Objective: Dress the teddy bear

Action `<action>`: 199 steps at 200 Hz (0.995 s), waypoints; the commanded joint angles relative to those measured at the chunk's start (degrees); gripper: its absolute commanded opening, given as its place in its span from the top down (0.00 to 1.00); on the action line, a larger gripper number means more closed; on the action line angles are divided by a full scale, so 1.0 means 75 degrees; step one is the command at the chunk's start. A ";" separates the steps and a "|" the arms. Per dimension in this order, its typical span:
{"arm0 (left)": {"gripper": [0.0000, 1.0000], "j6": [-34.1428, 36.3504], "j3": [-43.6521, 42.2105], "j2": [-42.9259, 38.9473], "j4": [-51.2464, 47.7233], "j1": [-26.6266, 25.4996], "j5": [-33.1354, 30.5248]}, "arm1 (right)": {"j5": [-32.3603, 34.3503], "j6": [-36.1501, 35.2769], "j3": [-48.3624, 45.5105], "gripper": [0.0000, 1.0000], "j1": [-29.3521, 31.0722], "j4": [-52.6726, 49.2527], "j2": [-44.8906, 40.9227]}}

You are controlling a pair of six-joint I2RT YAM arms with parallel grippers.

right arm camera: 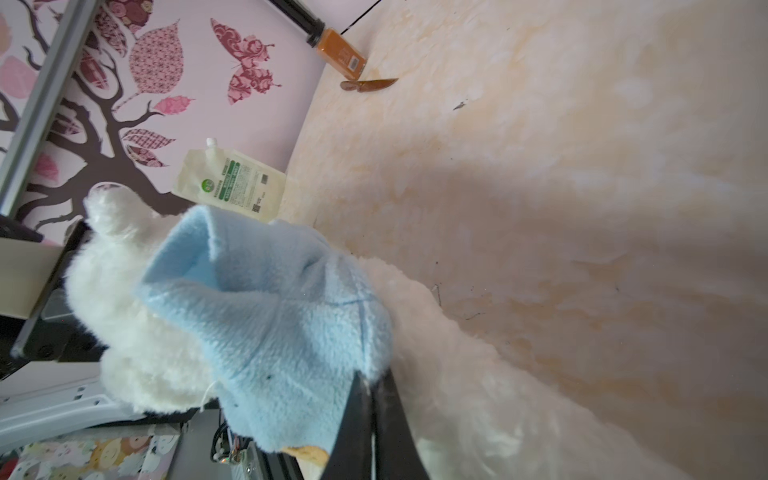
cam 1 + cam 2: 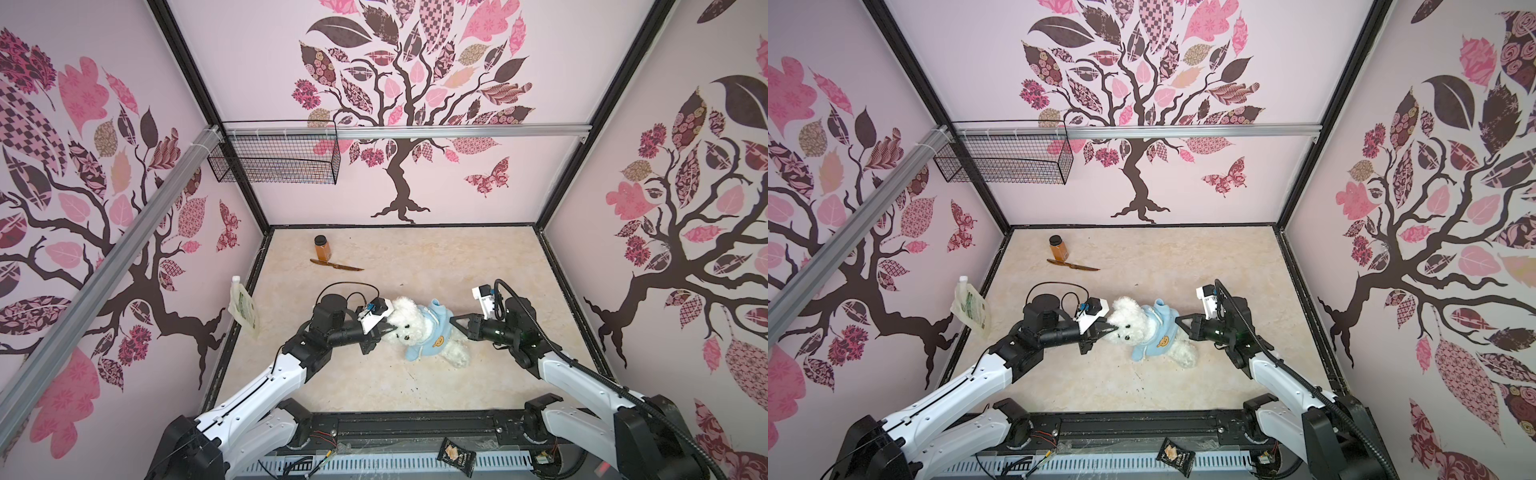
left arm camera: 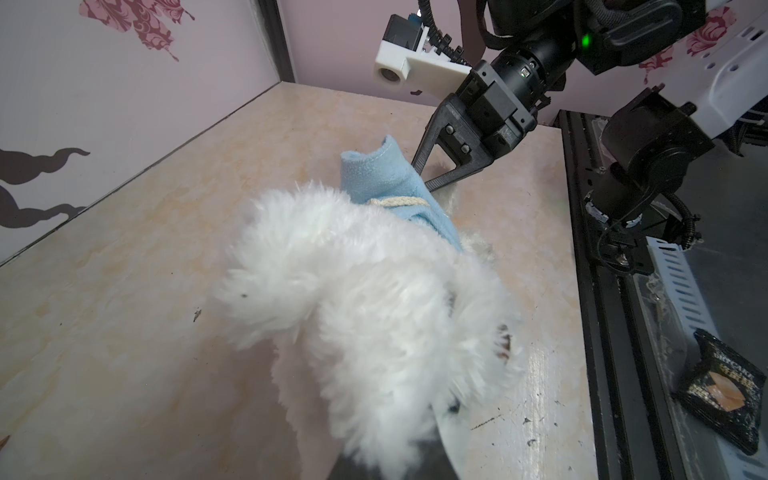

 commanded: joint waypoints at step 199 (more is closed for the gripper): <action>1.00 -0.3287 -0.0022 0.0139 0.0910 0.0080 -0.1218 | 0.0586 0.0002 0.0924 0.93 -0.0382 0.0282 0.1545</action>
